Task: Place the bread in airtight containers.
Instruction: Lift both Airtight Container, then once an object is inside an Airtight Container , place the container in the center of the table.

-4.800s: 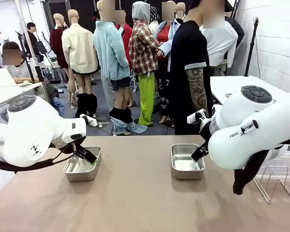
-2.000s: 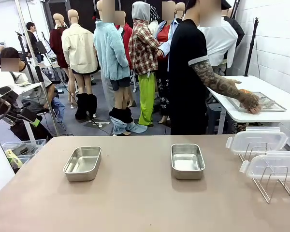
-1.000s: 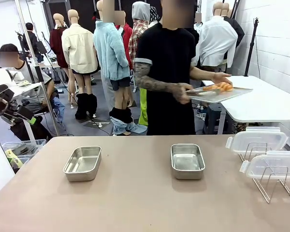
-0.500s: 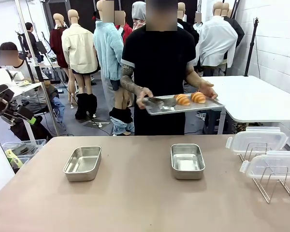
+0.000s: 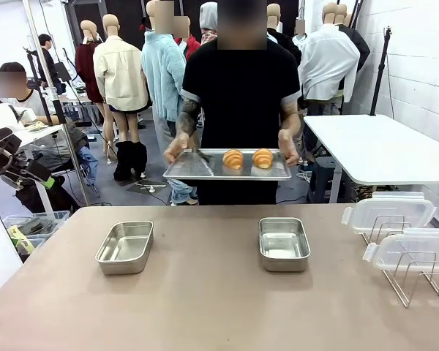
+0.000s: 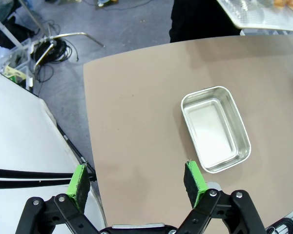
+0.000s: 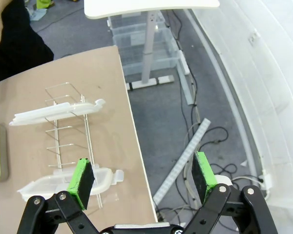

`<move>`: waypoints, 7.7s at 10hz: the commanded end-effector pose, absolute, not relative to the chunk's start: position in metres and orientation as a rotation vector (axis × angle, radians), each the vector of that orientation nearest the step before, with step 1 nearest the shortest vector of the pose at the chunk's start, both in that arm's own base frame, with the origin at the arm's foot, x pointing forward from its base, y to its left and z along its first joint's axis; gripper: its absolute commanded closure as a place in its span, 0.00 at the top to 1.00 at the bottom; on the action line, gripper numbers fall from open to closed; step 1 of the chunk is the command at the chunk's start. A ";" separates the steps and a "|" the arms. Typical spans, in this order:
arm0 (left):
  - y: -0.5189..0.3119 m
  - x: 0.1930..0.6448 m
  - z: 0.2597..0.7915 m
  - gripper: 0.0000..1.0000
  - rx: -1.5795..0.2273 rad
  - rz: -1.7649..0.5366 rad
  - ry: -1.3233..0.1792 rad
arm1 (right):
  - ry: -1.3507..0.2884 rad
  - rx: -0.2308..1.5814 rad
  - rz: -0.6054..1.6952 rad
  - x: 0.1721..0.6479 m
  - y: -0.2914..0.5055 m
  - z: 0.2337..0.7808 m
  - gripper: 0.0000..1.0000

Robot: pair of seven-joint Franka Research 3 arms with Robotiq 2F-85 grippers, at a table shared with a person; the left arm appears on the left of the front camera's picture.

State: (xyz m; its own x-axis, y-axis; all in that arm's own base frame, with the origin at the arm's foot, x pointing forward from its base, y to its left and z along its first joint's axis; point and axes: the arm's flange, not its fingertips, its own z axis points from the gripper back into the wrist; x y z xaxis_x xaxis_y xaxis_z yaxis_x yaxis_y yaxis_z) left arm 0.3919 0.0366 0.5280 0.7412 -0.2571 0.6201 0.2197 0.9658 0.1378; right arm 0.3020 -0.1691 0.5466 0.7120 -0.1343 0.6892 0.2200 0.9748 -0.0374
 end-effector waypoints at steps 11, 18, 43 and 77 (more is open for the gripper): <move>0.038 0.394 0.528 1.00 0.071 -0.259 -0.695 | -0.741 -0.119 -0.182 0.301 -0.167 0.546 1.00; 0.038 0.394 0.528 1.00 0.071 -0.259 -0.695 | -0.741 -0.119 -0.182 0.301 -0.167 0.546 1.00; -0.076 0.450 0.447 1.00 -0.098 -0.060 -0.385 | -0.210 0.055 0.276 0.512 0.125 0.469 1.00; -0.060 0.515 0.329 0.00 -0.074 0.059 -0.220 | -0.129 0.075 0.036 0.565 0.169 0.308 0.00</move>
State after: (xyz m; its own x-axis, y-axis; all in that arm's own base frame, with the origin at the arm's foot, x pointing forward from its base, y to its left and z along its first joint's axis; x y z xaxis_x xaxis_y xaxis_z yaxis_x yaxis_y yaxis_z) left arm 0.5149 -0.0604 0.3284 0.9745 0.0705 0.2129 -0.0538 0.9951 -0.0834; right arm 0.5667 0.1696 0.3090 0.9928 0.0232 0.1174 -0.0309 0.9975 0.0642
